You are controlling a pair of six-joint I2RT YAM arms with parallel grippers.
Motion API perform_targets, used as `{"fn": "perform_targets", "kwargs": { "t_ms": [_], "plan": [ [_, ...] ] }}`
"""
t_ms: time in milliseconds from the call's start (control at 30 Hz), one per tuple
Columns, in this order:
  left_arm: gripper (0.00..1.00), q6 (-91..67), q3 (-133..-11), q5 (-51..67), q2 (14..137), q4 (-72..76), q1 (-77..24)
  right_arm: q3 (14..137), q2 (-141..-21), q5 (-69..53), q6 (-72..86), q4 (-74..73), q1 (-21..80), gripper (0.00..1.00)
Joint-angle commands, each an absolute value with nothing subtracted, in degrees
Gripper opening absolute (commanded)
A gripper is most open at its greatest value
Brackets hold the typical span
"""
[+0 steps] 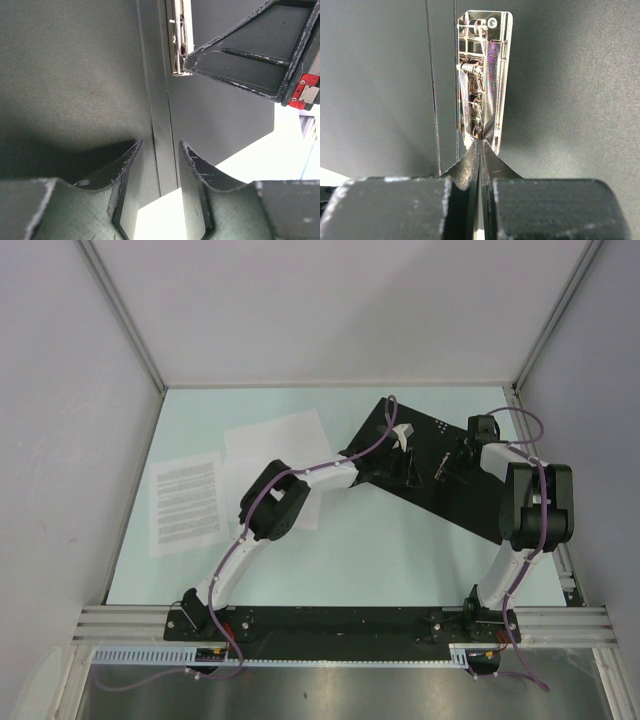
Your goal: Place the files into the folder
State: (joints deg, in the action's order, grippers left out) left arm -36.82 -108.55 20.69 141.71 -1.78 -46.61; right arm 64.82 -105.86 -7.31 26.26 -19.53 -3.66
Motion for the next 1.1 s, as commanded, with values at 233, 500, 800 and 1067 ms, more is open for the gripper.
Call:
{"fn": "perform_targets", "kwargs": {
  "t_ms": [233, 500, 800, 1067],
  "plan": [
    [0.40, -34.63, -106.08, 19.42, 139.22, -4.49, -45.44, 62.40, -107.23, -5.18, 18.20, -22.15, -4.74, 0.00],
    [0.40, -34.63, -105.91, 20.57, 138.52, -3.69, -45.79, 62.58, -96.78, -13.44, 23.98, -18.11, -5.45, 0.24],
    [0.40, -35.07, -105.56, 20.30, 138.60, -3.08, -46.23, 64.33, -100.10, -15.56, 23.29, -17.75, -5.10, 0.36],
    [0.40, -35.16, -105.47, 20.48, 138.52, -2.64, -46.49, 66.18, -102.48, -11.87, 22.06, -18.28, -3.78, 0.32]
  ]
}}
